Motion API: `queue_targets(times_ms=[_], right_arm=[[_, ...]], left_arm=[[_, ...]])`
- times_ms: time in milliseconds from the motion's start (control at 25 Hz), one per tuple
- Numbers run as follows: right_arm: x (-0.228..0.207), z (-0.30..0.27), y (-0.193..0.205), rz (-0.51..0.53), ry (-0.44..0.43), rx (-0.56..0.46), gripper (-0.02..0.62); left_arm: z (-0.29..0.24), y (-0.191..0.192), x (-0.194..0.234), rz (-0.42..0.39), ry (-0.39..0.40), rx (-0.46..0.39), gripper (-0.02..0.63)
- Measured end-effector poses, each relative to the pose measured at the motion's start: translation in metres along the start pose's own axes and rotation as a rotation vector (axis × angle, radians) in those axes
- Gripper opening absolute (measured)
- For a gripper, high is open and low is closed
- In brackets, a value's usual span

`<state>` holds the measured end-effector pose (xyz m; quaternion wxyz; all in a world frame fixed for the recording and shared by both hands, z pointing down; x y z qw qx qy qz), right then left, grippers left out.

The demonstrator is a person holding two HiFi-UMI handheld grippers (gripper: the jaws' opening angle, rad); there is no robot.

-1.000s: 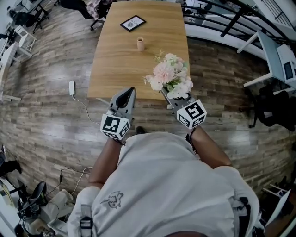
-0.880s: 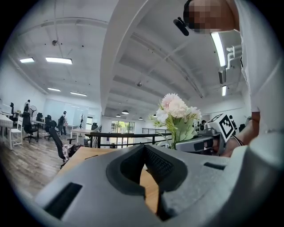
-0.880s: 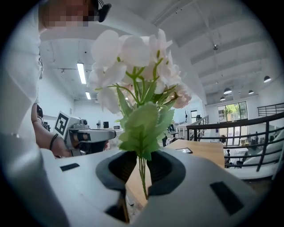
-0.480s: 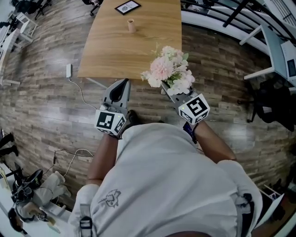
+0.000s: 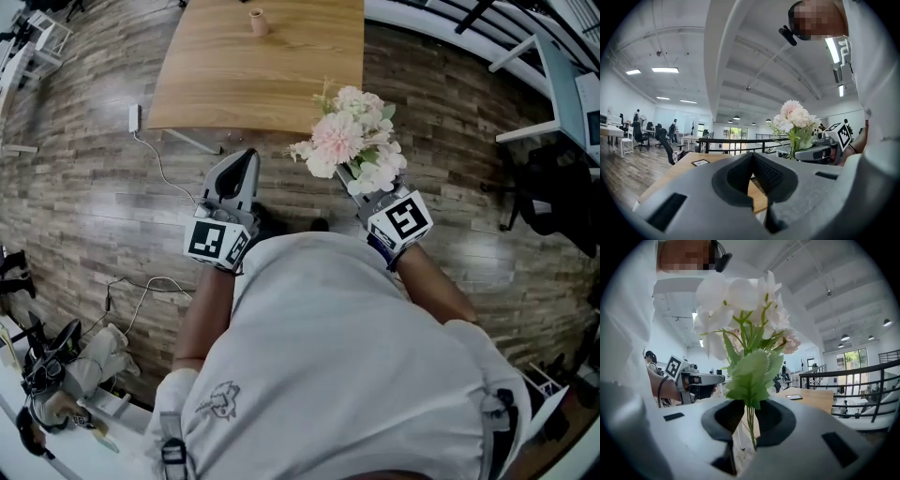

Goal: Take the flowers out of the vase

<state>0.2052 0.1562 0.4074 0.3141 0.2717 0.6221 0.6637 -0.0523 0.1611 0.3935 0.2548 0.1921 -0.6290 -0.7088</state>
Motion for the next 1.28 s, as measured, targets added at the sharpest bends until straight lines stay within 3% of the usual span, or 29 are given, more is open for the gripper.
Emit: queue_targets(times_ms=[360, 1280], right_arm=[[-0.001, 0.002, -0.003, 0.014, -0.004, 0.013, 0.071], [-0.001, -0.003, 0.002, 0.021, 0.000, -0.007, 0.069]], left_arm=[[0.009, 0.003, 0.017, 0.028, -0.072, 0.004, 0.004], [0.003, 0.009, 0.019, 0.025, -0.031, -0.016, 0.005]])
Point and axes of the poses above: the fingertips, and each gripper's own axes: z backward along the fingers, x to its left, y out of its underside, the point moved 9 cm from there along z, backward along the fingers, and after that the axes turned 11 degrees about -x, right-handed, at the moved point
